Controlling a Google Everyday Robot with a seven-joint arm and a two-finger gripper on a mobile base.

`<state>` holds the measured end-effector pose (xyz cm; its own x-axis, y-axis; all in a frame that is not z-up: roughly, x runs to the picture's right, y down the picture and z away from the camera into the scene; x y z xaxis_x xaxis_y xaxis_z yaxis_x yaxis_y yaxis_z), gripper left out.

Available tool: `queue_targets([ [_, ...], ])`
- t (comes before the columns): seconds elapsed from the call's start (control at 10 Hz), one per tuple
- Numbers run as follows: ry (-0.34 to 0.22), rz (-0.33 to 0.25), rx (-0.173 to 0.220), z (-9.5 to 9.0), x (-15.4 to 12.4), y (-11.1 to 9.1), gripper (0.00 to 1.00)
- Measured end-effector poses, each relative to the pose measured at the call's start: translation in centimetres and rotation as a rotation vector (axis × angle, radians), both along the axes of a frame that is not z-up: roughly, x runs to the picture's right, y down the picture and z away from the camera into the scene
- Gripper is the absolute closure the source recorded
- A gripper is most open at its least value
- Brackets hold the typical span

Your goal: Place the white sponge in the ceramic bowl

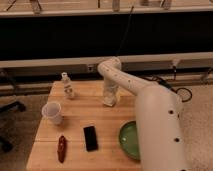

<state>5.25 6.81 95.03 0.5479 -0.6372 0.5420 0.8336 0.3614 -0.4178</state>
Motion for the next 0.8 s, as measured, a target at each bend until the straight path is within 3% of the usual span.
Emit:
queue_targets([
  [0.3, -0.011, 0.0, -0.014, -0.3, 0.1, 0.2, 0.81],
  [0.4, -0.018, -0.001, -0.01, -1.2, 0.2, 0.4, 0.93],
  [0.5, -0.021, -0.004, -0.002, -2.1, 0.1, 0.1, 0.99],
  [0.8, -0.023, -0.017, 0.004, -6.9, 0.4, -2.1, 1.0],
])
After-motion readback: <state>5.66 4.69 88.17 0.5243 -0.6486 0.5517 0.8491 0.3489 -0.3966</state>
